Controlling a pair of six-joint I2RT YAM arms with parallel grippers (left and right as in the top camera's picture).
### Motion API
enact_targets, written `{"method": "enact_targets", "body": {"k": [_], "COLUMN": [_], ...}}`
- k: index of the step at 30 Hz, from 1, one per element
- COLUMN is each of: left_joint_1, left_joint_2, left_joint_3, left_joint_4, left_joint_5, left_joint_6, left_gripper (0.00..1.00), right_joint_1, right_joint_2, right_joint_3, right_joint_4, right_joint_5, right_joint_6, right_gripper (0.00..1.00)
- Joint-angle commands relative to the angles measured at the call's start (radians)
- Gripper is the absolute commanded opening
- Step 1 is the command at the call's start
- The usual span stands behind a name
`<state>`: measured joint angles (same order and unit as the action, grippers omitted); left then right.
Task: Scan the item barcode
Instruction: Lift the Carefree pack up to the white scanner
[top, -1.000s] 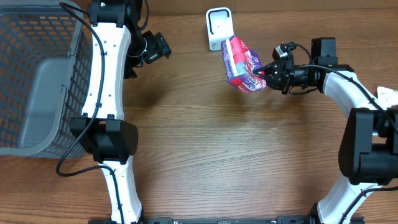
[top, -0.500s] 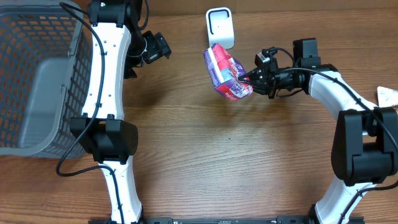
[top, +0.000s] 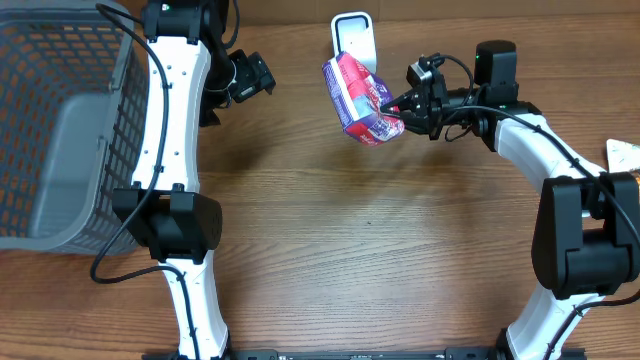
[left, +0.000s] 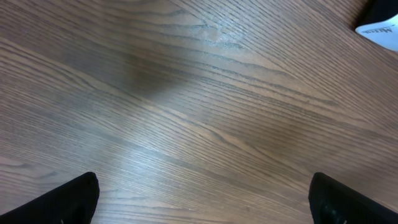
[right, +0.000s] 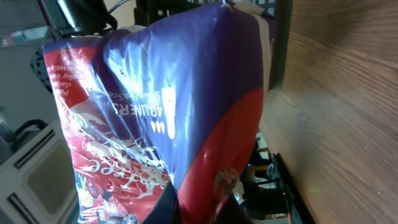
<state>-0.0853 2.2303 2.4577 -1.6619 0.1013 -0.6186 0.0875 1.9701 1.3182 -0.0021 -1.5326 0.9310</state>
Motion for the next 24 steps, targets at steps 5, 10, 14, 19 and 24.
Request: {"method": "enact_targets", "body": {"k": [5,10,14,19,24], "left_joint_1": [-0.003,-0.003,-0.003,-0.003,-0.003], "left_joint_2": [0.008,0.008,0.008,0.008,0.008], "left_joint_3": [0.001,0.001,0.0,0.001,0.001], "left_joint_4": [-0.002,-0.002,-0.002,-0.002,-0.002], "left_joint_5": [0.0,0.0,0.0,0.0,0.0], "left_joint_6": [0.013,0.013,0.013,0.013,0.013], "left_gripper": [1.0,1.0,1.0,1.0,1.0], "right_joint_1": [0.002,0.018,0.039,0.078,0.095], "right_joint_2": [-0.012,-0.012,-0.012,0.034,0.125], "right_joint_3": [0.018,0.023,0.076,0.308,0.483], "right_joint_4": [0.086,0.117,0.116,-0.04,-0.178], "right_joint_5": [0.428,0.771,0.938,1.125,1.204], "right_joint_6": [0.037,0.035,0.038,-0.087,-0.182], "right_gripper": [0.04,0.04,0.04,0.04,0.04]}}
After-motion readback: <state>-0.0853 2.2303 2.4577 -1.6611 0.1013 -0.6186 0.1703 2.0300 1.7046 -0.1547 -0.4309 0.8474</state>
